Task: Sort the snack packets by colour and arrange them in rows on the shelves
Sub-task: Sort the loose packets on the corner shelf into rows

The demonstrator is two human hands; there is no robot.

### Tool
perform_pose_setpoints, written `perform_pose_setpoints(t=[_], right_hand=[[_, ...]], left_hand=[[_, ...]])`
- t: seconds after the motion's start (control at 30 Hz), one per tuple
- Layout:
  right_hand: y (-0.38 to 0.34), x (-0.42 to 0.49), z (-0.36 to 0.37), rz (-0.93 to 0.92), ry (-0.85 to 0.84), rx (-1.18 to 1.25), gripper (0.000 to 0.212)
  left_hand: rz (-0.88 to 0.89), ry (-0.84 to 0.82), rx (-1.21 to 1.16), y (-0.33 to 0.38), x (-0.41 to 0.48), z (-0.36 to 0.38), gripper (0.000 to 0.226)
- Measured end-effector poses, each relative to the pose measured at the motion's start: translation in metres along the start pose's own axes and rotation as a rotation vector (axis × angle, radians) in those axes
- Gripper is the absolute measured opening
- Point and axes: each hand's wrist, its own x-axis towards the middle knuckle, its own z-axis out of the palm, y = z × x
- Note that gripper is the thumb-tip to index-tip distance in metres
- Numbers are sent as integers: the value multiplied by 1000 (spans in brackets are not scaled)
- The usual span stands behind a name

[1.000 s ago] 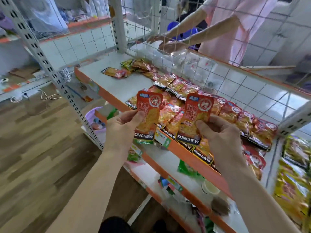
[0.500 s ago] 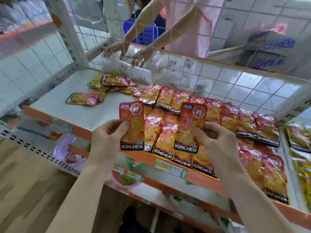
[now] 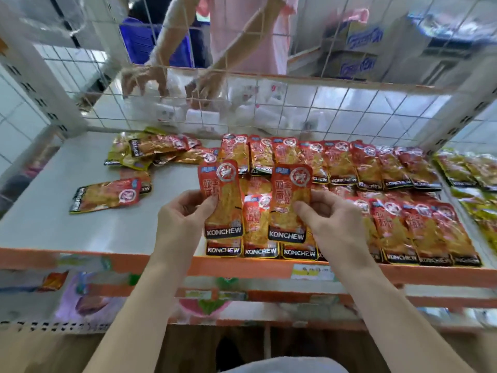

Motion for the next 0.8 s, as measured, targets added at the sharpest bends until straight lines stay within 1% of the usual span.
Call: perform_pose_setpoints(t=[0.17,0.23,0.33,0.43,0.57,0.7,0.8], right_hand=[[-16,18,13,10,46,0,15],[-20,29,19,0,47,-34,17],[-22,51,25,-4,43,-81,13],[-19,77,28,-13,52,-103,15],[-8,105,33,5,78,-160,20],[0,122,35,6,74,-205,16],[4,123,40,4,39,-259,18]], left_hand=[[41,-73,10,12,31,0,10],[55,-80,20,16,45,5,11],[108,-73,65,18,64,14,12],[149,-71,125,19,82,24,8],[146,-55,158,14,102,33,9],[126,-42,155,6,108,36,8],[121,-48,152,-2,107,35,17]])
